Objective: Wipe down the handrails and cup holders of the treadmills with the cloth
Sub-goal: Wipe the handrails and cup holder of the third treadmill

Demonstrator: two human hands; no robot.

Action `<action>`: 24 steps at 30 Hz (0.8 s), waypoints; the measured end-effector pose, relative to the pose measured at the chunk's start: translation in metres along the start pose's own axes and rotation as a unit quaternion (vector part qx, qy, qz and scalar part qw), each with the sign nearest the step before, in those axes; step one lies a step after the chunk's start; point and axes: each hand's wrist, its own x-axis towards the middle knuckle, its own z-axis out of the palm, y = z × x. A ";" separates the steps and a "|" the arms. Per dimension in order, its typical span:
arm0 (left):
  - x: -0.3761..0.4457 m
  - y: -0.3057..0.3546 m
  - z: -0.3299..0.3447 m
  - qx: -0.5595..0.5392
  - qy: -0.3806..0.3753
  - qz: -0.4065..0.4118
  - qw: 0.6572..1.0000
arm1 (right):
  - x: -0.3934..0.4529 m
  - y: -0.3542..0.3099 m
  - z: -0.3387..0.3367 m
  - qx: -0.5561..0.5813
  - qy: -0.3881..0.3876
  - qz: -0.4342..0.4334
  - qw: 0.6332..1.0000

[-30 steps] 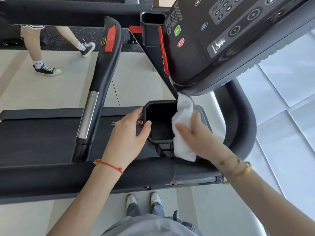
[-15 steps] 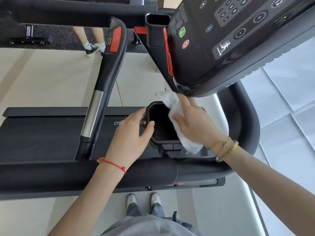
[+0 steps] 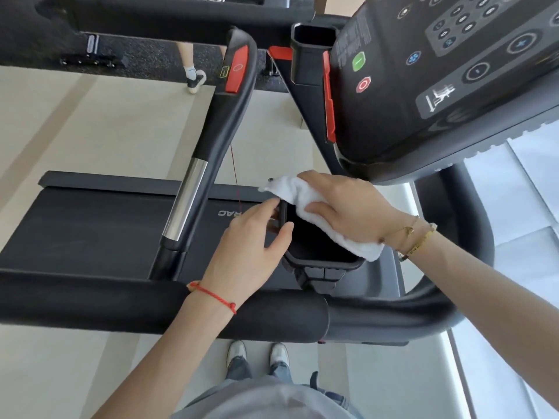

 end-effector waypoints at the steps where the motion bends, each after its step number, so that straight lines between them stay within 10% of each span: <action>1: 0.000 0.000 0.000 -0.005 0.000 -0.002 1.000 | -0.008 0.005 0.001 0.009 0.004 0.012 1.000; 14: 0.000 0.000 0.001 -0.010 0.010 0.003 1.000 | -0.005 -0.002 0.001 0.003 -0.010 0.053 0.999; 24: 0.001 -0.002 0.000 -0.021 0.005 0.023 1.000 | -0.068 -0.028 0.034 0.236 0.099 0.281 0.925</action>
